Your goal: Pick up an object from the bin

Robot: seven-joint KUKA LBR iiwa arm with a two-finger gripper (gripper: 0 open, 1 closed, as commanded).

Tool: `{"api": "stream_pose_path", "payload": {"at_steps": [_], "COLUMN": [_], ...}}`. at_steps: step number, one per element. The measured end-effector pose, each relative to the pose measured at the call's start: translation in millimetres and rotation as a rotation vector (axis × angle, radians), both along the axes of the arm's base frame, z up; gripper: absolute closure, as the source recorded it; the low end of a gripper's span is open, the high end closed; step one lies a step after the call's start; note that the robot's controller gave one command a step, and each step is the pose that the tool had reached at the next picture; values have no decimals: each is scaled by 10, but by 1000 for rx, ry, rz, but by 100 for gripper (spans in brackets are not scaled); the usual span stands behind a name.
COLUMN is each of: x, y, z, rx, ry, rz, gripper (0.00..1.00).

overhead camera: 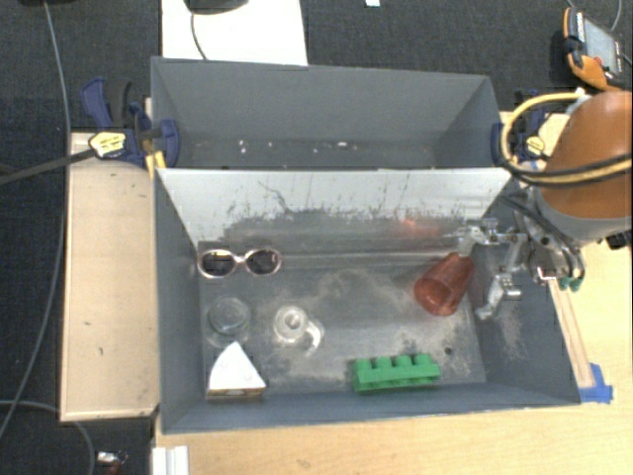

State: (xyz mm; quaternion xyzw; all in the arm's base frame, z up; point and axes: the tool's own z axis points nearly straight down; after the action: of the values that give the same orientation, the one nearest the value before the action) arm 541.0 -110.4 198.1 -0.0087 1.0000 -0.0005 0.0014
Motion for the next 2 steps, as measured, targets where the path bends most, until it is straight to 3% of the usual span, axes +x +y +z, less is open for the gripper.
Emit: {"api": "stream_pose_path", "payload": {"at_steps": [1, 2], "x": [-1, -236], "y": [0, 141], "z": [-1, -578], "rx": [0, 1], "ry": [0, -2], "rz": [0, -63], "gripper": [0, 0]}}
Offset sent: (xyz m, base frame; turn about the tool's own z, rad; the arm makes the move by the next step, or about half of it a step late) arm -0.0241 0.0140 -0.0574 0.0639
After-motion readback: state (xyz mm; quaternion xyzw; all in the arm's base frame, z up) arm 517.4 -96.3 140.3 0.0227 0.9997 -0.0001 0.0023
